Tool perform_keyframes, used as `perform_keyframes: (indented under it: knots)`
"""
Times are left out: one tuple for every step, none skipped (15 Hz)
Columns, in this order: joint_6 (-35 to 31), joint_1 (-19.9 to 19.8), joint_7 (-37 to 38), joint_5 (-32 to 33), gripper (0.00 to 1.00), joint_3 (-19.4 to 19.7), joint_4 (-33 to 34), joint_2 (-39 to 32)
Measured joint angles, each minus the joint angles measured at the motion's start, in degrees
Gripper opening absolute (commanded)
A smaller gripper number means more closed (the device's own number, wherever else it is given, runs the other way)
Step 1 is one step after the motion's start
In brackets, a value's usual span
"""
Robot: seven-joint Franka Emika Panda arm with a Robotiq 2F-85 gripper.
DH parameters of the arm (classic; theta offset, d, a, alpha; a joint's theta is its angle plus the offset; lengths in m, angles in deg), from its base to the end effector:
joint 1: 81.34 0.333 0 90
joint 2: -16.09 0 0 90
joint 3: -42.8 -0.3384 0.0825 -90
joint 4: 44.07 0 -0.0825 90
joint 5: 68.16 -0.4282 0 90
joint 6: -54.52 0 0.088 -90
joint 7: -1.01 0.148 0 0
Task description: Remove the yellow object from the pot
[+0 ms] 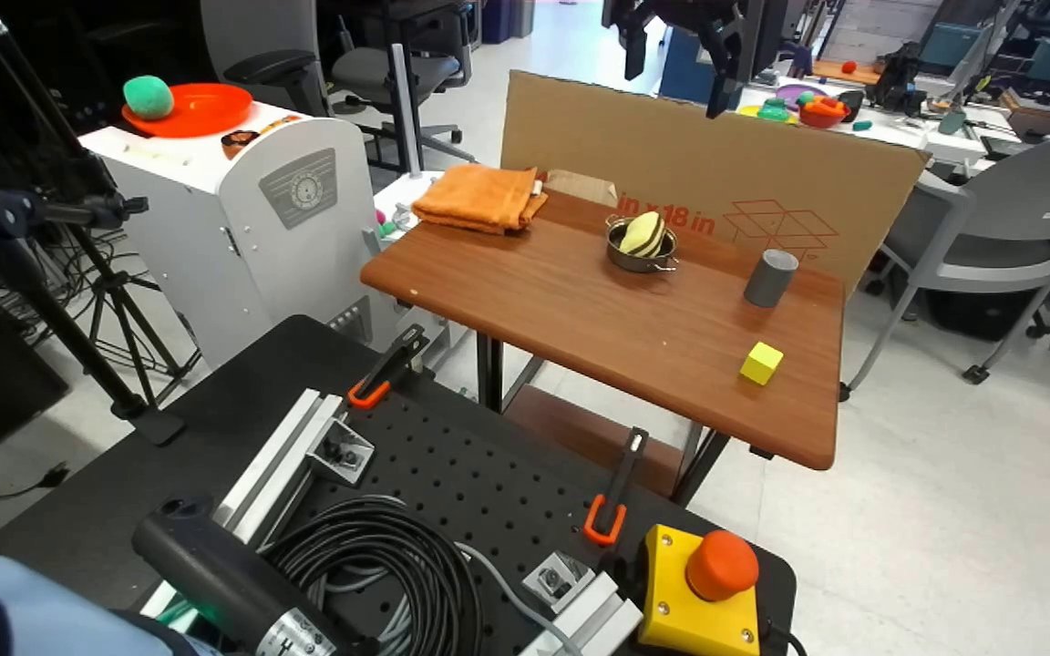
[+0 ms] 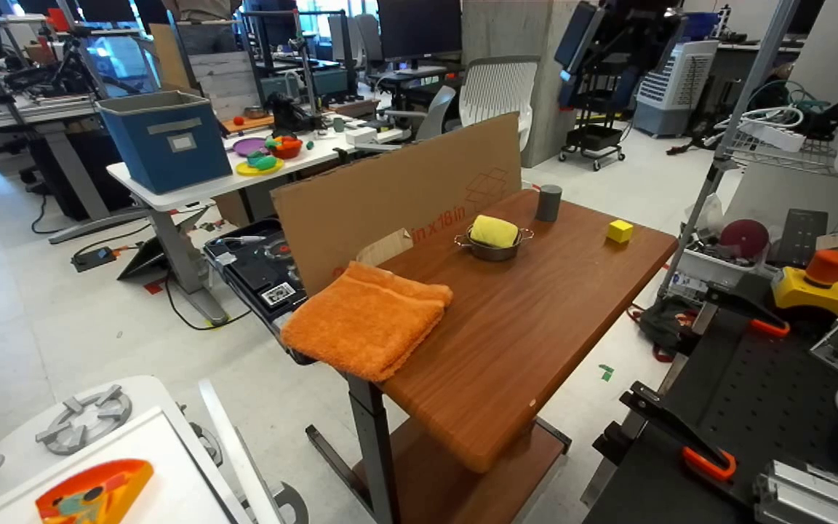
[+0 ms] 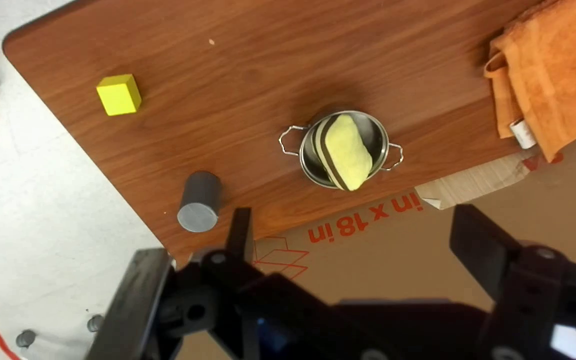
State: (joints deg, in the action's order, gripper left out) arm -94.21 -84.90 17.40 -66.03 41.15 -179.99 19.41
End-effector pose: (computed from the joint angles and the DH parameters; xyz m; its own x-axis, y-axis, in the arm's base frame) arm 0.5591 -0.0187 0.3288 0.9194 -0.2819 0.2742 -0.2790 -0.9590 -0.0504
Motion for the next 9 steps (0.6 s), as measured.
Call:
perform_keyframes:
  knots:
    - [-1.3,0.1,1.2,1.0,1.0,0.0,2.1,-3.0]
    - [-2.2,0.2,2.2,1.7,1.0,0.0,4.4,-6.1]
    - [-2.4,0.4,3.0,2.3,1.0,0.2,6.9,-9.1]
    - [-2.4,0.7,3.5,2.7,1.0,0.5,9.1,-11.9]
    - [-2.4,1.1,3.6,2.8,1.0,0.8,11.5,-14.8]
    - [-2.4,1.5,3.6,2.8,1.0,1.2,13.5,-17.4]
    - [-2.4,1.9,3.6,2.8,1.0,1.6,15.5,-19.9]
    - [-2.4,2.2,3.6,2.7,1.0,1.8,17.2,-22.2]
    - [-2.4,2.6,3.4,2.5,1.0,1.9,18.9,-24.4]
